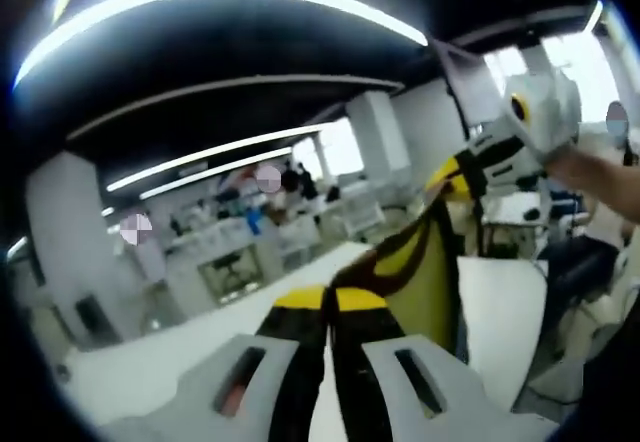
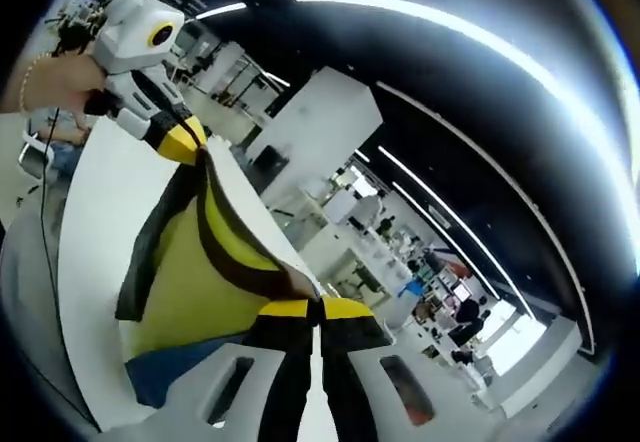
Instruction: Fold the garment on the visible template until the final outline fits inside the template.
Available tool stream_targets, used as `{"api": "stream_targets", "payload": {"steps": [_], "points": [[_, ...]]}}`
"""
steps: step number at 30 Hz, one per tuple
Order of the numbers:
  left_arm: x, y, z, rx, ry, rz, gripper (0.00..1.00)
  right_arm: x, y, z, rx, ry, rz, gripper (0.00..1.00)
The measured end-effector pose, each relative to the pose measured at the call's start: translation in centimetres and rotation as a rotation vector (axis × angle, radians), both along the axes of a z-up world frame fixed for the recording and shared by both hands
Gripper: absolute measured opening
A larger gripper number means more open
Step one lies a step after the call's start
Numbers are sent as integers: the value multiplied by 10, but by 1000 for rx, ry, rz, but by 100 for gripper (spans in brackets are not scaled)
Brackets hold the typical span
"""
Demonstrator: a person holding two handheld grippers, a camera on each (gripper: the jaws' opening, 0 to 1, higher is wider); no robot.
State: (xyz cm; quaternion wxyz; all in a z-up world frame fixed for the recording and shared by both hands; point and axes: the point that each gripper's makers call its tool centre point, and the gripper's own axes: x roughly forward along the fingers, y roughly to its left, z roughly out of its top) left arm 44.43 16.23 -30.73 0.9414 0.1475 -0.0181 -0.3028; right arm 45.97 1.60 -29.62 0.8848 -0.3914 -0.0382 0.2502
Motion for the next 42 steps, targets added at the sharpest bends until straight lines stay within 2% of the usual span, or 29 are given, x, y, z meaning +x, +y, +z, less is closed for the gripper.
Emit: {"api": "stream_targets", "payload": {"steps": [4,8,15,17,18,21,25,28,31,33,35,36,41,42], "points": [[-15,2,17,-12,-41,2,0,-16,2,18,8,-45,7,2],[-28,6,23,-23,-55,2,0,-32,5,25,21,-63,18,2],[-50,12,19,-20,-48,-11,0,-56,9,20,32,-51,37,2],[-58,13,18,-24,-45,-23,0,-65,10,20,12,-82,37,2],[-64,10,16,-29,-28,-57,0,-69,9,18,-14,-90,27,2],[-73,13,15,-61,-7,-76,0,-78,9,18,-24,-104,24,2],[-80,17,14,-66,5,-75,0,-86,12,16,-21,-86,41,2],[-83,18,16,-83,14,-83,0,-87,11,7,-81,-58,31,2],[-81,17,15,-87,40,-79,0,-86,10,-6,-139,-9,31,2],[-74,17,5,-79,86,-62,0,-81,12,-22,-183,37,44,2],[-64,19,-10,-62,139,-47,0,-73,14,-38,-179,91,57,2],[-54,19,-22,-74,185,-37,0,-65,14,-50,-183,120,63,2],[-16,18,-61,-90,264,-11,0,-30,13,-85,-169,190,51,2],[-6,16,-73,-118,297,-19,0,-18,9,-96,-200,190,34,2]]}}
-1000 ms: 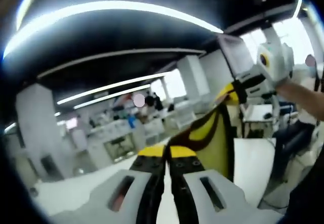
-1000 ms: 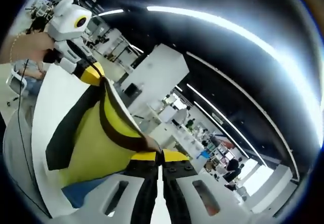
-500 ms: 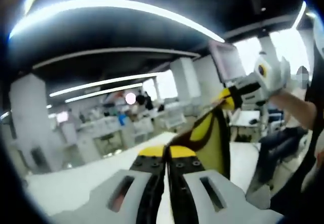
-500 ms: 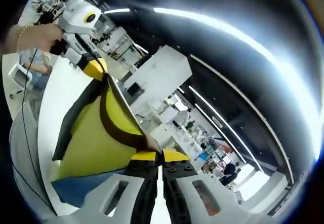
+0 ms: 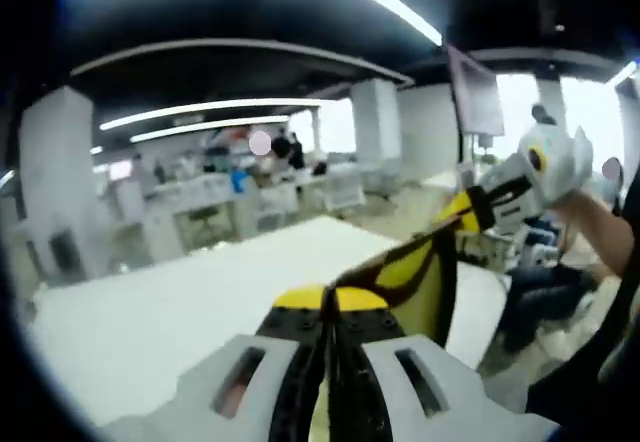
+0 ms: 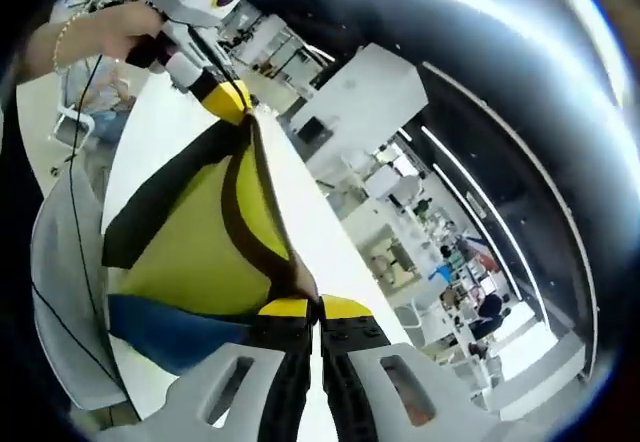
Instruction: Fold the garment on the visible template until the final outline fits inside the template.
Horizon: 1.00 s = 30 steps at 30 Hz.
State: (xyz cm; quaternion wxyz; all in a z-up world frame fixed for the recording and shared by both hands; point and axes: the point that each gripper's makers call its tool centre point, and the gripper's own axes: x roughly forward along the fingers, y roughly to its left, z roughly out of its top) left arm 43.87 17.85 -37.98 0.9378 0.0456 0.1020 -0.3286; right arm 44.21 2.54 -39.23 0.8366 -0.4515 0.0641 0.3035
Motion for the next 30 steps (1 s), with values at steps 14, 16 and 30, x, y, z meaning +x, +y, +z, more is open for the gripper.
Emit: {"api": "stream_targets", "payload": {"steps": [14,16,30], "points": [[96,-8,-106,78,203,33,0,92,-7,-102,-62,169,-3,2],[108,-7,-114,77,218,39,0,104,-7,-109,-51,184,-5,2],[173,-8,-162,106,310,13,0,171,-7,-162,-35,281,5,2]]}}
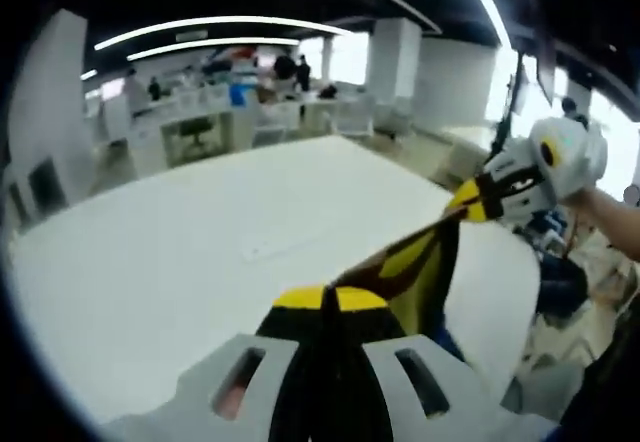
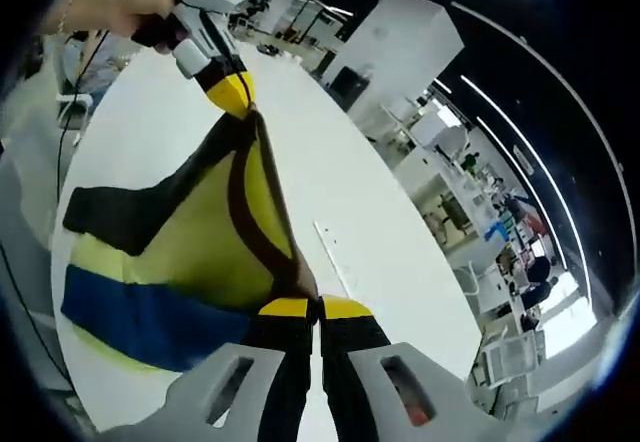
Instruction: Fold the garment on the visible template until the final outline fits inside the template.
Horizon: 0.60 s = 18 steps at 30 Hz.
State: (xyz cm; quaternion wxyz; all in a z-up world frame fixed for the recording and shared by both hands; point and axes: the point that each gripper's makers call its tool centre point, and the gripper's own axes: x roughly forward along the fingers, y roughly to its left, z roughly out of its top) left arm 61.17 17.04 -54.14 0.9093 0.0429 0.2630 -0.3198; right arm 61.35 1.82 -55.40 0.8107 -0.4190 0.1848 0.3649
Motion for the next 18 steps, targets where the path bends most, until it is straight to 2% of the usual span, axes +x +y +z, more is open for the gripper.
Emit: {"api": "stream_targets", "payload": {"steps": [3,9,18], "points": [[13,-1,-13,6,18,-2,0,14,-1,-16,-20,18,-3,2],[32,-2,-34,12,50,-3,0,34,-3,-36,-27,45,-7,2],[58,1,-67,30,109,9,0,58,-1,-67,8,116,-16,2]]}}
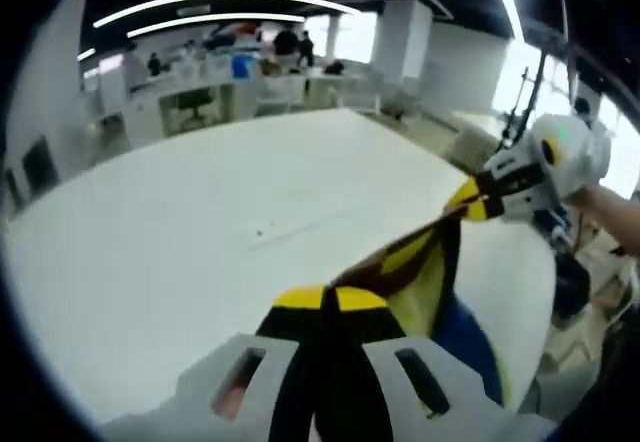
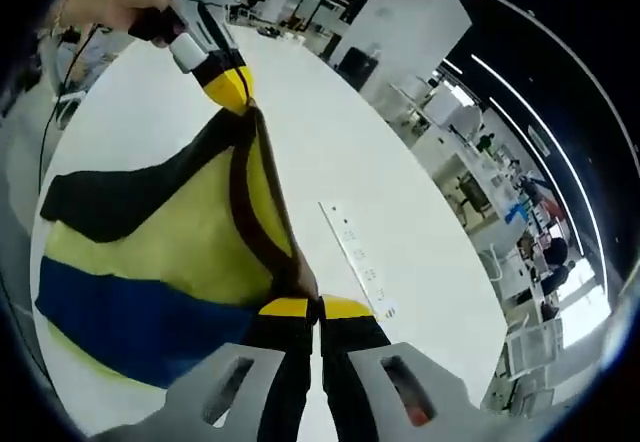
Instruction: Fold the garment on the visible template until the final outline fits inside the template.
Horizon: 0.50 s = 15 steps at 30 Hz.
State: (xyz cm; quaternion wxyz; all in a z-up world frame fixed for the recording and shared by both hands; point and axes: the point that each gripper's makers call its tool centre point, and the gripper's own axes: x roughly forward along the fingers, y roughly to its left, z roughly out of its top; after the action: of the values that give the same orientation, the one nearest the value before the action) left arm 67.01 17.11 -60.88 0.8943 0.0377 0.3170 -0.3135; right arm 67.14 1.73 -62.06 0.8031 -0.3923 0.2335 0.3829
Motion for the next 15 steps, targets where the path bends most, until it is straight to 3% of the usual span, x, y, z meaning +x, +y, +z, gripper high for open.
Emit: {"api": "stream_targets", "payload": {"steps": [3,9,12,15], "points": [[7,2,-9,5,11,11,0,8,2,-9,74,49,-42,2],[19,4,-25,-11,35,38,0,21,3,-20,112,83,-76,2],[27,5,-37,-15,53,57,0,31,4,-33,173,136,-138,2],[32,6,-46,-10,67,68,0,37,6,-42,164,140,-136,2]]}}
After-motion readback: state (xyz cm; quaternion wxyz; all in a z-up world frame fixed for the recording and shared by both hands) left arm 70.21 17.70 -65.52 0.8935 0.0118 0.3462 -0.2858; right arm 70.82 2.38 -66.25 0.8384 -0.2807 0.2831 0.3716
